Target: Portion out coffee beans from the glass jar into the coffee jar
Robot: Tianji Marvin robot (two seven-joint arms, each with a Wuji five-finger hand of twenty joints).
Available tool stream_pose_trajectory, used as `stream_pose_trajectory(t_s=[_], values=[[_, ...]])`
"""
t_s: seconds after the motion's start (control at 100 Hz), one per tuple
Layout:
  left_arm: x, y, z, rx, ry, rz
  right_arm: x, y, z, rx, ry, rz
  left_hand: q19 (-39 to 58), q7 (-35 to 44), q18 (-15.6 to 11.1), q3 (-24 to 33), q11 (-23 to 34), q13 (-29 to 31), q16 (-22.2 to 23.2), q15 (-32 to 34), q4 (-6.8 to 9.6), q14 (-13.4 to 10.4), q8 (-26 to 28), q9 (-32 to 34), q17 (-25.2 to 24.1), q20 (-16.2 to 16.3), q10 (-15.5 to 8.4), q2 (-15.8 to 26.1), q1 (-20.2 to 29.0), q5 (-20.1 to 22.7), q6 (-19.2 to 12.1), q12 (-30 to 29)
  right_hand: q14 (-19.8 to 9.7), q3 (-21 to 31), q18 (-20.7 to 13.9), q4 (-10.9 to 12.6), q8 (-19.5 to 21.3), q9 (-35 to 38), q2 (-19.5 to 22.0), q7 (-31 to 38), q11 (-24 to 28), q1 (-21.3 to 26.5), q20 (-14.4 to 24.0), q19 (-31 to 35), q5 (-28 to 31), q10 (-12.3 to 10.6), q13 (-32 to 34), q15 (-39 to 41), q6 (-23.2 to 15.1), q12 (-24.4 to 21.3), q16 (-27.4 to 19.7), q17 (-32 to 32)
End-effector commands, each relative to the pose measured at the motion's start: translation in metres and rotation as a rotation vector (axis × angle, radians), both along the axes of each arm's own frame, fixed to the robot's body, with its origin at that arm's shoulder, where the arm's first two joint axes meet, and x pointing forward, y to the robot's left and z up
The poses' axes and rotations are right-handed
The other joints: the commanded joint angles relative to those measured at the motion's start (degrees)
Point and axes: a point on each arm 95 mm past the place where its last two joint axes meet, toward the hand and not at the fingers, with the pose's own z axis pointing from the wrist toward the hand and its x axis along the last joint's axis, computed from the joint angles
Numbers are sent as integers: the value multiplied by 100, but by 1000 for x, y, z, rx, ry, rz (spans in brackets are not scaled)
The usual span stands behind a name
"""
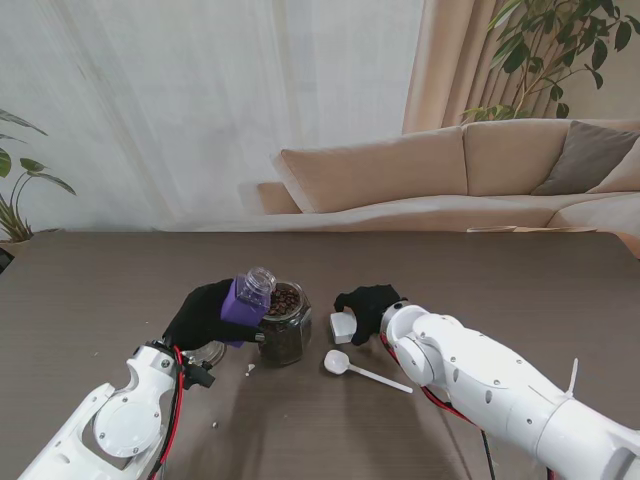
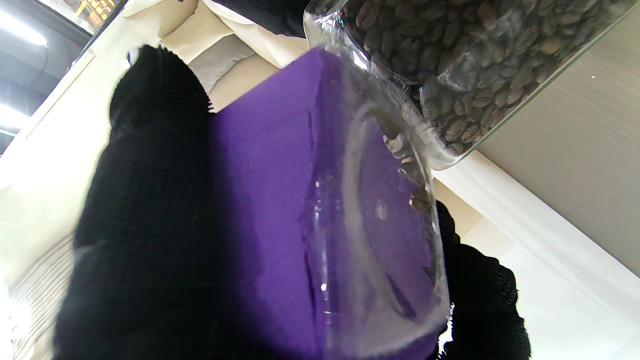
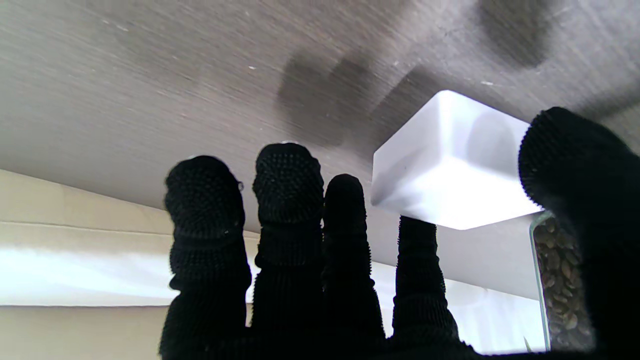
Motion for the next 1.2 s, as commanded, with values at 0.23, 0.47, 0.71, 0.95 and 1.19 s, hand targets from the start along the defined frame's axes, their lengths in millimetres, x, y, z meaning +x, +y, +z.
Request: stream_pose_trajectory(t_s=[0.23, 0.47, 0.71, 0.95, 1.19], values=[[0, -4, 0, 4, 12, -18, 4, 2, -9, -21, -7, 6, -67, 842, -370, 2216, 621, 324, 171, 865, 206, 281, 363, 430, -270, 87, -177, 3273, 2164, 448, -727, 248, -135, 353, -60, -192, 90, 48, -518, 706, 178, 20, 104, 336, 351, 1, 247, 238, 33, 97, 60, -1163], [1, -4, -1, 8, 18, -18, 6, 1, -19, -23, 1, 6, -69, 838, -369, 2216, 620, 319, 170, 861, 205, 297, 358, 429, -276, 87, -174, 3273, 2164, 445, -725, 248, -155, 425, -39, -196, 319, 202, -510, 1237, 197, 119, 80, 362, 902, 35, 353, 279, -107, 101, 52, -1114], [1, -5, -2, 10, 26, -20, 5, 1, -27, -16, -3, 18, -71, 841, -362, 2216, 619, 319, 170, 860, 207, 302, 359, 428, -280, 88, -172, 3273, 2164, 449, -724, 247, -157, 459, -10, -154, 500, 493, -285, 1618, 203, 367, 54, 386, 1721, 77, 491, 282, -321, 105, 32, -1037], [1, -5, -1, 10, 28, -19, 3, 2, -36, 2, -7, 40, -70, 836, -366, 2214, 617, 317, 171, 859, 206, 302, 357, 427, -277, 88, -171, 3275, 2164, 451, -720, 247, -118, 165, 53, -1155, -443, 970, -209, 2562, 86, 1052, -8, 409, 2692, 95, 680, 233, -799, 158, 12, -953], [2, -6, -1, 7, 26, -20, 2, 3, -38, 11, -2, 66, -68, 837, -362, 2225, 616, 314, 172, 857, 211, 298, 360, 427, -276, 91, -164, 3274, 2164, 454, -710, 247, -107, 265, 34, -1149, -544, 1462, 69, 2898, 34, 1195, -30, 412, 3605, -39, 864, 159, -790, 147, -3, -848]])
